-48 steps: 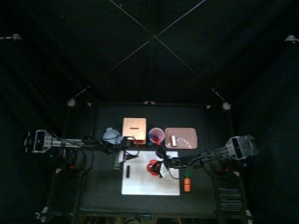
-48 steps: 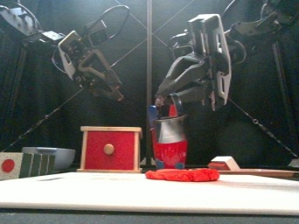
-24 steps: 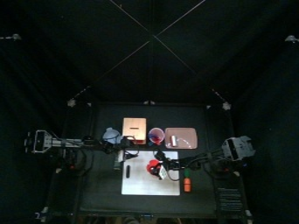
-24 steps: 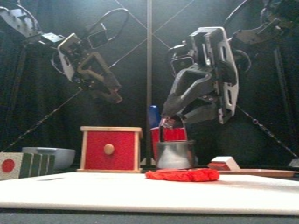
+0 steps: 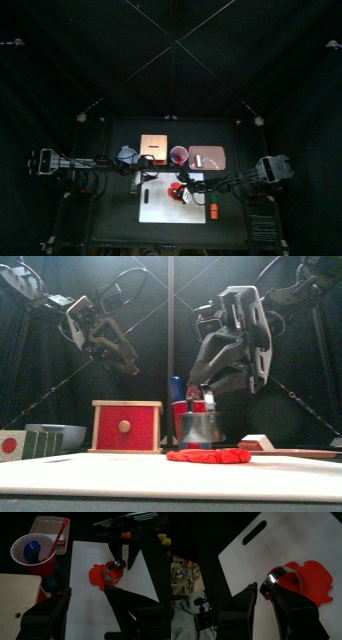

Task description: Place cookie cutter on dough

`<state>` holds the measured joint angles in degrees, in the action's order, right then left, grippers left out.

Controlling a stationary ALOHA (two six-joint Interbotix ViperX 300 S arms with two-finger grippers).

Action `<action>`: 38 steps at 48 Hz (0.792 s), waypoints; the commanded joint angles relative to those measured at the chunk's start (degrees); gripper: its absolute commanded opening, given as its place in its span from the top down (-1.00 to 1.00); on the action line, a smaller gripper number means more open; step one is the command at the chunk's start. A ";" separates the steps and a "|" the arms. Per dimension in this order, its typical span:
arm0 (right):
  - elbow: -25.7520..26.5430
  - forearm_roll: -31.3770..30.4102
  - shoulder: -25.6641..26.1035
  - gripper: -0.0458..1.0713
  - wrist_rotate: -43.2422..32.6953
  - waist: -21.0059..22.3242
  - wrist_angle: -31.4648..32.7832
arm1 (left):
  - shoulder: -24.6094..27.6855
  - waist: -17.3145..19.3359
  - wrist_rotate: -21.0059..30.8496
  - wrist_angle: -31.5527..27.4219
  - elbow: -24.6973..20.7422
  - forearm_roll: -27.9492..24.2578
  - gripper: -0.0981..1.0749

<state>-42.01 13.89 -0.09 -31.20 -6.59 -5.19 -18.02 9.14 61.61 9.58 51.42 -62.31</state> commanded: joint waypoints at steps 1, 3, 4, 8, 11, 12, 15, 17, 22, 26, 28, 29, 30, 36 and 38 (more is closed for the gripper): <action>1.32 -0.53 1.58 -0.26 0.09 0.79 0.26 | -0.26 0.18 -0.09 0.35 -0.62 0.09 -0.71; 1.49 -0.88 1.49 -0.26 0.09 0.97 0.44 | -0.26 0.18 -0.09 0.26 -0.62 0.09 -0.71; 1.49 -0.97 1.32 -0.26 0.09 1.05 0.44 | -0.26 0.18 -0.09 0.35 -0.62 0.09 -0.71; 1.67 -1.23 1.23 -0.26 0.09 1.49 0.62 | -0.26 0.18 -0.09 0.35 -0.62 0.09 -0.71; 1.58 -1.32 1.14 -0.26 0.09 1.67 0.97 | -0.26 0.18 -0.09 0.26 -0.62 0.18 -0.71; 1.67 -1.32 1.23 -0.26 0.09 1.67 1.14 | -0.26 0.18 -0.09 0.35 -0.53 0.09 -0.71; 1.67 -1.32 1.14 -0.26 0.09 1.76 1.41 | -0.26 0.18 -0.09 0.35 -0.53 0.09 -0.71; 1.67 -1.32 1.23 -0.26 0.09 1.76 1.49 | -0.26 0.18 -0.09 0.26 -0.44 0.09 -0.71; 1.58 -1.32 0.97 -0.26 0.09 1.76 1.49 | -0.26 0.18 -0.09 0.35 -0.44 0.09 -0.71; 1.49 -1.32 0.79 -0.26 0.09 1.93 1.49 | -0.26 0.26 -0.09 0.35 -0.35 0.09 -0.71; 1.49 -1.32 0.70 -0.26 0.09 1.93 1.49 | -0.26 0.26 -0.09 0.26 -0.35 0.09 -0.71; 1.49 -1.32 0.62 -0.26 0.09 1.93 1.49 | -0.26 0.26 -0.09 0.35 -0.26 0.09 -0.71; 1.49 -1.32 0.62 -0.26 0.09 1.93 1.49 | -0.26 0.26 -0.09 0.26 -0.26 0.09 -0.71; 1.58 -1.32 0.53 -0.26 0.18 2.02 1.49 | -0.26 0.26 -0.09 0.26 -0.18 0.09 -0.71; 1.67 -1.32 0.62 -0.26 0.18 2.02 1.49 | -0.18 0.26 -0.09 0.35 -0.09 0.09 -0.71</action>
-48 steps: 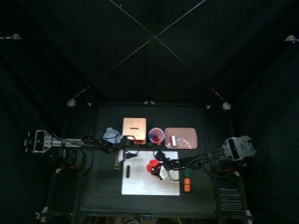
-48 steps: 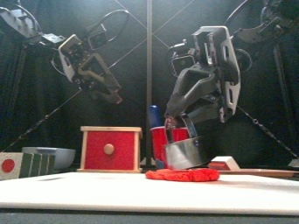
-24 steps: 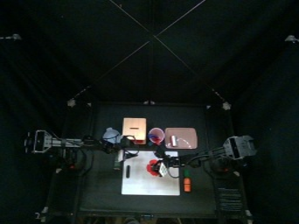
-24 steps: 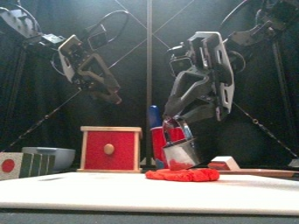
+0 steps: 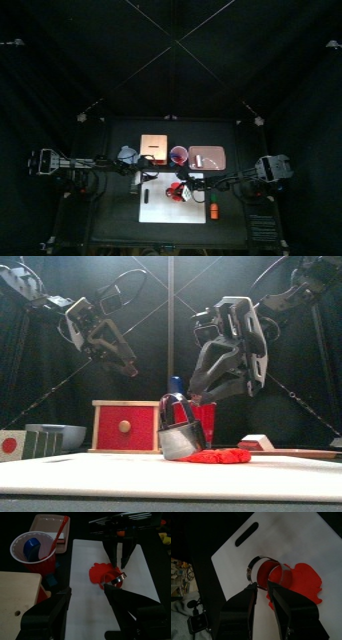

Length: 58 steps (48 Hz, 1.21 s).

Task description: Place cookie cutter on dough

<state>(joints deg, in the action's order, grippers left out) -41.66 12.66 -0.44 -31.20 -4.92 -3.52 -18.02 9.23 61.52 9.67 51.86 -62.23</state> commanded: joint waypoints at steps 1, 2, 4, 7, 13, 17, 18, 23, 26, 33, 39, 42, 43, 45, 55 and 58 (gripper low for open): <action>1.32 -0.09 1.05 -0.26 0.18 0.44 -0.18 | -0.26 0.18 0.00 0.18 -0.53 0.00 -0.71; 1.32 -0.09 1.05 -0.26 0.09 0.44 -0.18 | -0.26 0.18 0.00 0.18 -0.62 0.00 -0.71; 1.23 -0.09 1.05 -0.26 0.09 0.35 -0.18 | -0.26 0.18 0.00 0.26 -0.62 0.00 -0.71; 1.23 0.09 0.88 -0.28 0.09 0.35 -0.18 | -0.26 0.18 0.00 0.26 -0.53 0.00 -0.71; 0.62 -0.09 1.32 -0.29 0.09 0.62 -0.18 | -0.18 0.18 0.00 0.18 -0.62 0.09 -0.71; 0.09 -0.09 2.46 -0.30 0.09 0.70 0.26 | -0.18 0.18 0.00 0.18 -0.53 0.35 -0.71; 0.00 -0.09 2.72 -0.30 -0.09 0.70 0.35 | -0.18 0.18 0.00 0.26 -0.44 0.44 -0.71; -0.88 0.53 4.57 -0.34 -0.26 0.70 1.32 | -0.18 0.18 -0.09 0.26 -0.26 0.62 -0.71; -1.14 0.88 5.71 -0.42 -0.18 0.70 1.49 | -0.18 0.18 0.00 0.18 -0.26 0.62 -0.71; -0.62 1.23 6.33 -0.68 -0.26 0.70 1.49 | -0.18 0.18 0.00 0.26 -0.26 0.62 -0.71; 1.85 1.32 3.16 -0.83 -0.18 0.35 1.49 | -0.18 0.18 0.00 0.26 -0.26 0.62 -0.71; 3.52 1.05 1.67 -0.83 -0.18 0.18 2.29 | -0.18 0.18 0.00 0.18 -0.26 0.70 -0.71; 4.22 0.88 1.05 -0.82 -0.09 0.18 3.25 | -0.09 0.18 0.00 0.26 -0.26 0.70 -0.71; 5.10 0.35 0.53 -0.82 -0.09 0.26 4.92 | -0.09 0.18 0.00 0.26 -0.26 0.70 -0.71; 7.29 -1.41 -0.18 -0.80 -0.18 0.53 9.93 | -0.18 0.00 0.00 0.18 0.18 1.05 -0.71; 7.82 -1.58 -0.35 -0.76 -0.18 0.53 10.11 | -0.18 0.09 0.00 0.26 0.35 1.14 -0.71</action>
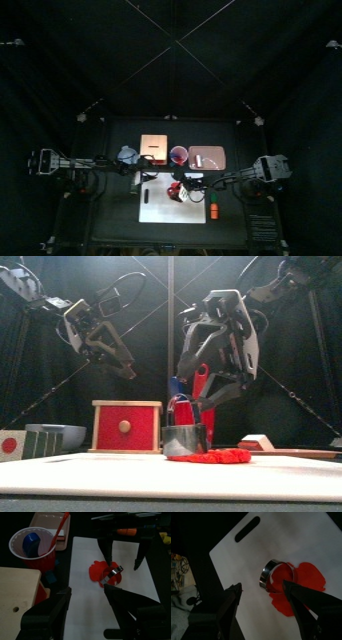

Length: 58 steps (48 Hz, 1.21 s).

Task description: Place cookie cutter on dough

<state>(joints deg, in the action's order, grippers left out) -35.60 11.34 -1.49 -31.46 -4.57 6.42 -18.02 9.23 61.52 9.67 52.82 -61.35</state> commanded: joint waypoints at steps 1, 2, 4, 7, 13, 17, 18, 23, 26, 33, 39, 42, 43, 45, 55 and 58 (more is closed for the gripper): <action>1.85 -0.26 0.70 -0.75 0.09 0.18 0.26 | -0.18 0.09 0.00 0.18 -0.62 0.35 -0.71; 1.93 -0.35 0.62 -0.74 0.09 0.18 0.26 | -0.09 0.09 0.00 0.26 -0.62 0.35 -0.71; 1.93 -0.35 0.35 -0.70 0.09 0.18 0.35 | -0.09 0.18 0.00 0.26 -0.62 0.35 -0.71; 1.93 -0.35 -0.09 -0.63 0.09 0.18 0.35 | -0.09 0.09 0.00 0.26 -0.62 0.35 -0.71; 2.37 -0.35 -1.05 -0.47 0.09 0.18 0.44 | -0.09 0.18 0.00 0.18 -0.62 0.35 -0.71; 2.55 -0.53 -1.14 -0.42 0.18 0.18 0.44 | -0.09 0.18 0.00 0.18 -0.62 0.35 -0.71; 2.46 -0.70 -1.14 -0.42 0.18 0.18 0.53 | -0.09 0.18 0.00 0.26 -0.62 0.35 -0.71; 2.55 -0.88 -1.14 -0.42 0.18 0.53 0.44 | -0.09 0.18 0.00 0.18 -0.62 0.35 -0.71; 2.55 -0.88 -1.32 -0.40 0.18 0.70 0.53 | -0.09 0.18 0.00 0.26 -0.62 0.35 -0.71; 2.55 -0.97 -1.58 -0.39 0.18 0.88 0.53 | -0.09 0.18 0.00 0.18 -0.62 0.35 -0.71; 2.46 -1.41 -1.67 -0.38 0.18 1.05 0.53 | -0.09 0.18 0.00 0.26 -0.53 0.35 -0.71; 2.55 -1.67 -1.67 -0.36 0.18 0.97 0.62 | 0.00 0.18 0.00 0.26 -0.53 0.35 -0.71; 2.55 -1.67 -1.67 -0.35 0.18 1.05 0.62 | 0.00 0.18 0.00 0.26 -0.62 0.35 -0.71; 2.64 -1.93 -1.67 -0.32 0.18 1.05 0.62 | 0.09 0.18 0.00 0.26 -0.53 0.35 -0.71; 2.55 -2.29 -1.58 -0.18 0.18 1.05 0.70 | 0.09 0.18 0.00 0.26 -0.53 0.35 -0.71; 2.46 -2.29 -1.49 -0.17 0.18 0.97 0.88 | 0.09 0.18 0.00 0.18 -0.53 0.35 -0.71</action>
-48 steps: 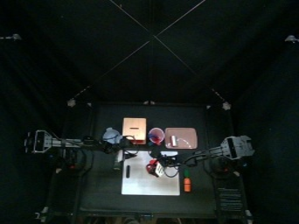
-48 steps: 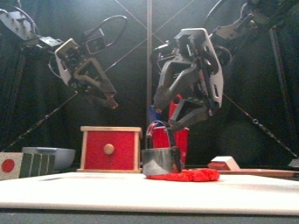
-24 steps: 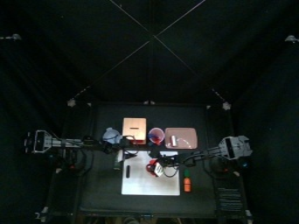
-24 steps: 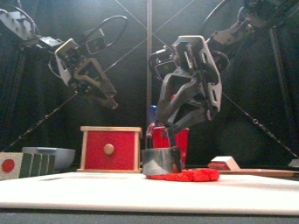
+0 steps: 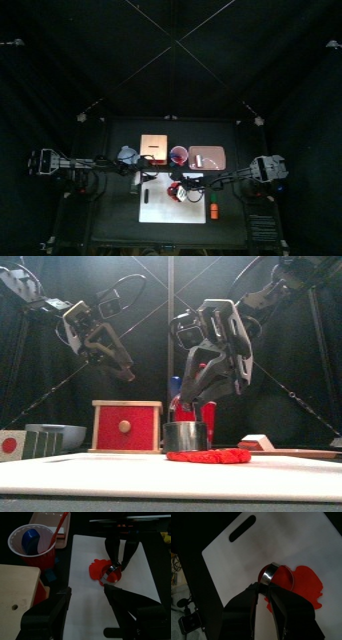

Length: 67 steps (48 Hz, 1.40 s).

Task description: Place cookie cutter on dough

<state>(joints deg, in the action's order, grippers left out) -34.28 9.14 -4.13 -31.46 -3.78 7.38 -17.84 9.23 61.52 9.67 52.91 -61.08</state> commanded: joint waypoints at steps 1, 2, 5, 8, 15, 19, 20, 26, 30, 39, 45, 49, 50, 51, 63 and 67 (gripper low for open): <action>1.14 -0.09 1.23 -0.16 0.18 0.26 0.18 | -0.09 0.18 0.00 0.18 -0.62 0.09 -0.71; 1.14 -0.09 1.23 -0.16 0.18 0.26 0.35 | -0.09 0.18 0.00 0.18 -0.70 0.09 -0.71; 1.05 -0.62 1.67 -0.16 0.35 0.26 1.67 | -0.09 0.18 0.00 0.26 -0.62 0.09 -0.71; 1.05 -1.58 2.46 -0.16 0.44 0.26 3.25 | -0.09 0.18 0.00 0.18 -0.62 0.09 -0.71; 0.79 -4.83 4.66 -0.16 0.26 0.53 6.06 | -0.09 0.18 0.00 0.26 -0.62 0.09 -0.71; 0.44 -6.33 5.98 -0.16 0.26 0.70 6.86 | -0.09 0.18 0.00 0.26 -0.62 0.18 -0.71; 0.44 -6.59 6.15 -0.16 0.26 0.79 7.03 | -0.09 0.18 0.00 0.18 -0.62 0.09 -0.71; 0.00 -7.21 7.38 -0.16 0.26 1.41 7.29 | -0.09 0.18 0.00 0.26 -0.62 0.09 -0.71; -0.18 -7.29 7.38 -0.16 0.35 1.58 7.38 | -0.09 0.18 0.00 0.26 -0.62 0.09 -0.71; 0.26 -7.29 7.29 -0.16 0.79 1.49 7.38 | 0.00 0.18 0.00 0.18 -0.62 0.09 -0.71; 0.35 -7.21 6.77 -0.16 0.53 1.23 6.94 | 0.00 0.18 0.00 0.18 -0.53 0.09 -0.71; 0.53 -7.12 6.33 -0.16 0.53 1.23 6.06 | 0.00 0.18 0.00 0.18 -0.53 0.09 -0.71; 0.53 -7.03 6.15 -0.16 0.53 1.23 5.89 | 0.00 0.18 0.00 0.26 -0.53 0.09 -0.71; 0.53 -7.03 6.06 -0.16 0.53 1.23 5.62 | 0.09 0.18 0.00 0.18 -0.53 0.09 -0.71; 1.14 -6.50 3.96 -0.16 0.35 0.79 5.01 | 0.18 0.18 0.00 0.18 -0.53 0.09 -0.71; 1.14 -6.33 3.78 -0.16 0.26 0.53 5.19 | 0.18 0.18 0.00 0.26 -0.53 0.09 -0.71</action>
<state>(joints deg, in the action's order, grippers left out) -34.54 2.64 -1.23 -31.11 -2.90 12.92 -17.49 9.32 61.52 9.58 53.00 -61.08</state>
